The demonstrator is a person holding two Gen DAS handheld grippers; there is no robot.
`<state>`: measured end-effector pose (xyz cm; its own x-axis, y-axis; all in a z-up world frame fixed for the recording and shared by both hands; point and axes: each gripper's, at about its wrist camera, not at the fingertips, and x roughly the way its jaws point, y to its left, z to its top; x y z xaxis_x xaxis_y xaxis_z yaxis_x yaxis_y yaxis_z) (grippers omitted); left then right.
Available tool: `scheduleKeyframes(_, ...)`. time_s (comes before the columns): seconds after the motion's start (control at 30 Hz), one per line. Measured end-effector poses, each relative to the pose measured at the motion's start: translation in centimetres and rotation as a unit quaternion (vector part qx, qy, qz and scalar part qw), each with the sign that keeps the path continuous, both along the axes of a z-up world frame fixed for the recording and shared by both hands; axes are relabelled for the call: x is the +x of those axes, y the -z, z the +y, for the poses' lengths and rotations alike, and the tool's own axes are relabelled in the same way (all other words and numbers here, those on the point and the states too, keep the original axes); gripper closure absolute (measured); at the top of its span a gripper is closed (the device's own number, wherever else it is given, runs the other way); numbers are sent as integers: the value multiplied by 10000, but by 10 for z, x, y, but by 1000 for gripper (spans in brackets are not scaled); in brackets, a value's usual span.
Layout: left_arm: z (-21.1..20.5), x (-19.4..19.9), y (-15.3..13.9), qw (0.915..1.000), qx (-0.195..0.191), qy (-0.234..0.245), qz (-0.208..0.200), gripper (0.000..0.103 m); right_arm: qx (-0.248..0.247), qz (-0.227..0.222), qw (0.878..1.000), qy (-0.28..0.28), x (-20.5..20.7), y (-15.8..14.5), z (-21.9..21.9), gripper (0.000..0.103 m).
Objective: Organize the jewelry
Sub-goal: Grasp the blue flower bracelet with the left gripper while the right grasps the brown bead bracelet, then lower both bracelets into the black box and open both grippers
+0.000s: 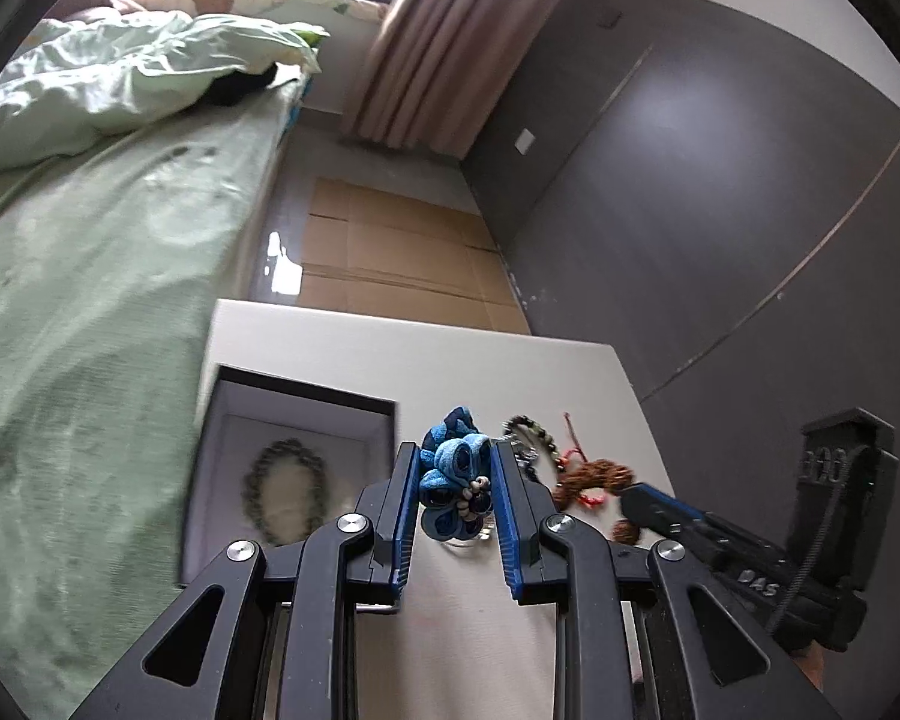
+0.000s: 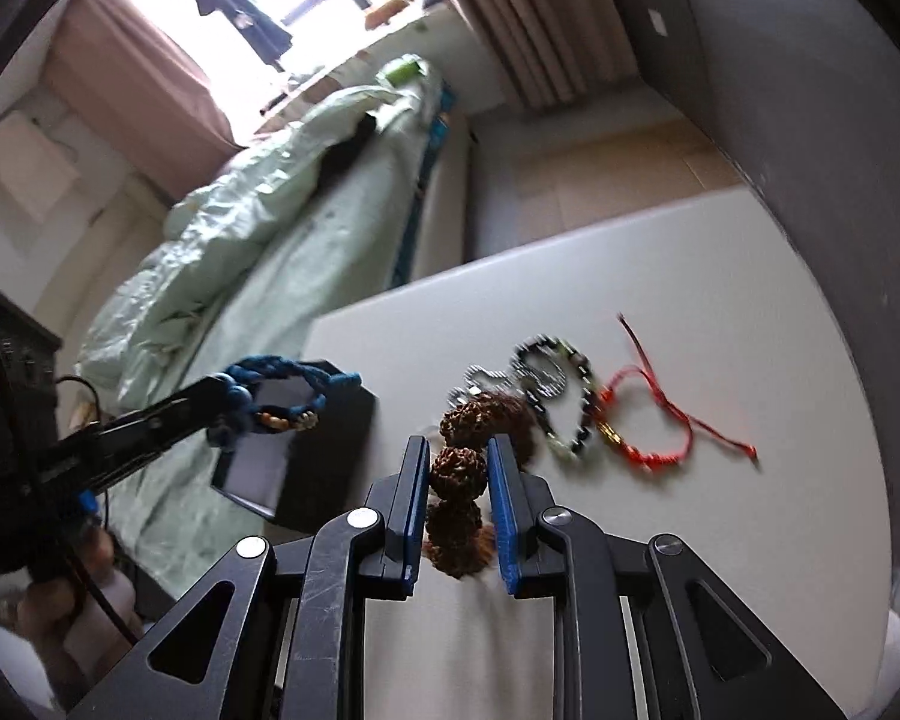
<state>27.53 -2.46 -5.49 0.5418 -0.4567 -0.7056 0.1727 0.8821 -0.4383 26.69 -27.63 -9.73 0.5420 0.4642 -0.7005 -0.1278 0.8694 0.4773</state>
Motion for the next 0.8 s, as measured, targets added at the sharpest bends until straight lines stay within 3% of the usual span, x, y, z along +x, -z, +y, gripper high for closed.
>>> scheduleKeyframes(0.37,35,-1,4,9994,70,-300,153,78,356,-563,9978,-2,-4,-23,7,82)
scheduleKeyframes(0.47,40,2,7,9991,48,-312,268,62,472,-638,9968,-39,-4,-26,15,82)
scheduleKeyframes(0.53,44,0,4,9989,76,-421,181,41,581,-700,9958,-91,-4,-29,21,82)
scheduleKeyframes(0.6,48,-2,-1,9987,67,-508,72,32,665,-757,9948,-146,-4,-31,28,82)
scheduleKeyframes(0.8,67,-2,-5,9974,44,-725,27,32,1042,-1054,9882,-383,-2,-39,58,82)
